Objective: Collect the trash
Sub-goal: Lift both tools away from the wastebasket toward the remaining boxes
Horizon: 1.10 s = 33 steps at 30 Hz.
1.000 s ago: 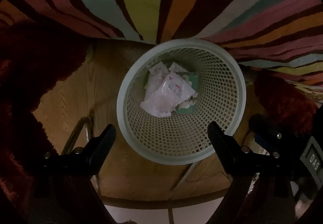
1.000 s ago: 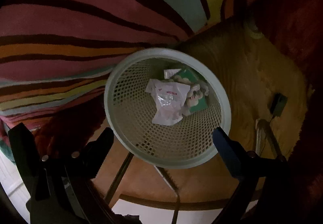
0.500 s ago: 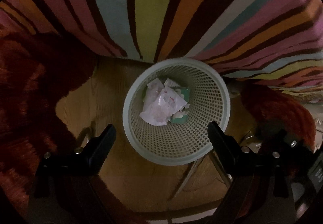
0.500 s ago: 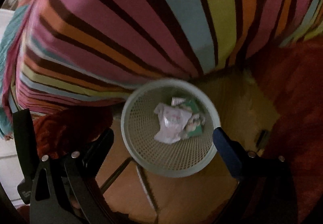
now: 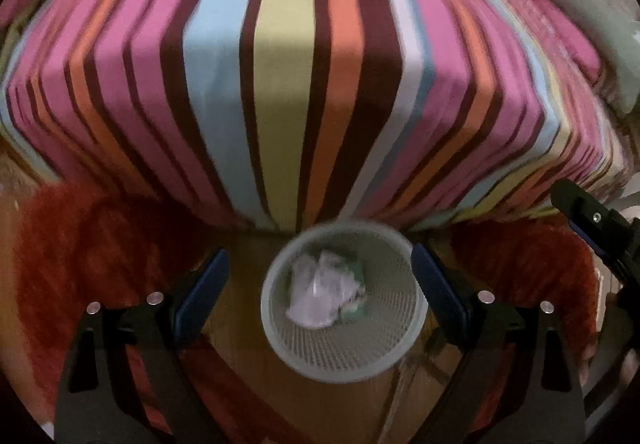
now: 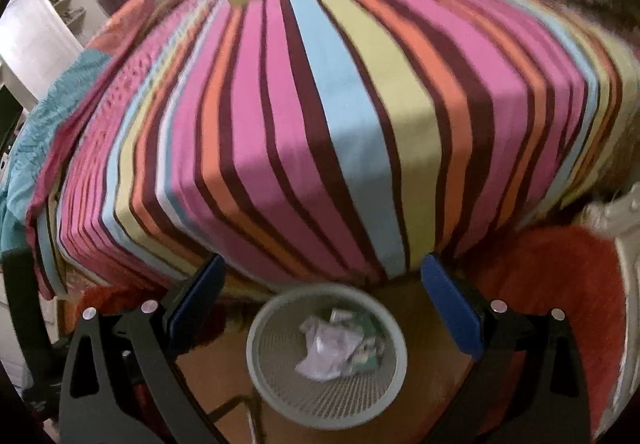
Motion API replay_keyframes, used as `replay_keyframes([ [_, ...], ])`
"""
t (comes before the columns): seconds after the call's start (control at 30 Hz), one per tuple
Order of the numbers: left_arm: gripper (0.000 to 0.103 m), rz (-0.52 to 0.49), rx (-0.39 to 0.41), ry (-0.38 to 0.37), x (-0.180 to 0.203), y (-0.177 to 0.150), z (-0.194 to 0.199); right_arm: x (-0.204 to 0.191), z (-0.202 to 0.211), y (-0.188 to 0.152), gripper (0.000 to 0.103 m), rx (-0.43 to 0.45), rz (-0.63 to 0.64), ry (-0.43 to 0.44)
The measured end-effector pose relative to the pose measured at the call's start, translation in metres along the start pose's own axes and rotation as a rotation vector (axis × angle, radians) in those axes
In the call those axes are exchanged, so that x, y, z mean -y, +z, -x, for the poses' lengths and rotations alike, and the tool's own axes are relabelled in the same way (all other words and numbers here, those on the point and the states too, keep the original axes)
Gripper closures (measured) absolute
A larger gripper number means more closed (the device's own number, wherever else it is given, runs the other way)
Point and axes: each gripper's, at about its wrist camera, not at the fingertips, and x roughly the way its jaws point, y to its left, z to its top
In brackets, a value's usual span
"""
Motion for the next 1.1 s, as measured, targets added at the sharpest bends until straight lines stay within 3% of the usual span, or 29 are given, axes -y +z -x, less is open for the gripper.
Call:
replay_keyframes([
  [0.13, 0.014, -0.021, 0.101, -0.010, 0.005, 0.020, 0.019, -0.013, 0.007, 0.015, 0.009, 0.081, 0.067, -0.020],
  [0.33, 0.014, -0.014, 0.162, -0.052, 0.005, 0.060, 0.029, -0.031, -0.001, 0.037, 0.009, 0.124, 0.142, -0.029],
  [0.8, 0.014, 0.011, 0.186, -0.030, 0.002, 0.134, 0.013, -0.040, -0.023, 0.088, 0.009, 0.128, 0.170, -0.031],
  [1.1, 0.014, -0.016, 0.192, -0.055, 0.014, 0.183, -0.001, -0.042, -0.043, 0.126, 0.009, 0.154, 0.173, -0.055],
])
